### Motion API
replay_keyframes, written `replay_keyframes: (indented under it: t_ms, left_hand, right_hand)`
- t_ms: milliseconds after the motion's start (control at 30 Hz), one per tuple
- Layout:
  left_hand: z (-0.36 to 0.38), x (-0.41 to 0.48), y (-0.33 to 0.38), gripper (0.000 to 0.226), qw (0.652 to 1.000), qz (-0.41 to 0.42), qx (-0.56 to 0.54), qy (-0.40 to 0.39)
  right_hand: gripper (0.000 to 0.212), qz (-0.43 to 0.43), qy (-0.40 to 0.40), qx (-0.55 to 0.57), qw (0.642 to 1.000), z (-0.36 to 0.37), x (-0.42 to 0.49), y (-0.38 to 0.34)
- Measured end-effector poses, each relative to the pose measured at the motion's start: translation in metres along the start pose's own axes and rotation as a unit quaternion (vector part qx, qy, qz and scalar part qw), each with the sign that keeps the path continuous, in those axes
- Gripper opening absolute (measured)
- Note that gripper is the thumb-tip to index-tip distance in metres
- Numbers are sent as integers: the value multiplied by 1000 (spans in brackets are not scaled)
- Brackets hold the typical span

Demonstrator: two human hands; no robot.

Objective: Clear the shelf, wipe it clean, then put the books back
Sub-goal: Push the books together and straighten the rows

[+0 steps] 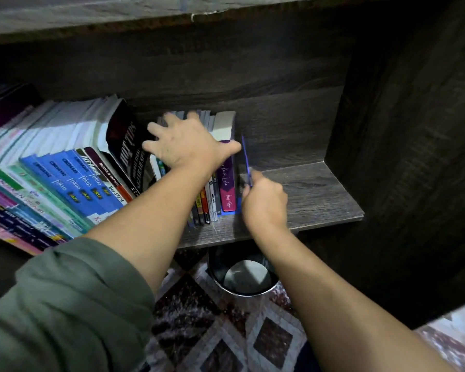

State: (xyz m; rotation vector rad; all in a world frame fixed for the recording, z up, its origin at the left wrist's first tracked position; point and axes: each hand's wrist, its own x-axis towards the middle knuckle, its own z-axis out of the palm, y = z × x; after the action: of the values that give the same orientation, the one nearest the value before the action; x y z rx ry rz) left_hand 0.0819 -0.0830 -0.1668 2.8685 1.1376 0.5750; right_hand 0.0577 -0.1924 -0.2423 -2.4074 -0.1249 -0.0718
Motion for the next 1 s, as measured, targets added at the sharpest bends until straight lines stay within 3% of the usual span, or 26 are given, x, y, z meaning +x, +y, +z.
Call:
replay_keyframes:
  t_ms: [367,600,700,800,1000]
  left_hand:
    - [4,-1,-25,101,999,3,-11,30]
    - [9,-15,-64,74,983,164,11,85]
    - [12,-21,-85,91,960,261,70,74]
    - [16,-24,-98,111,948,293,115,54]
    - [27,-18,-101,106,948,286,117,81]
  right_hand:
    - [39,-46,-25,78,996,28,22,-13]
    - [42,-69,-58,70,994,31,40,-5]
    - [43,-74,-64,58,993,32,43,-4]
    - [43,-89,-58,35,994,34,40,-6]
    - [42,-111,-43,26,993,37,39,-5]
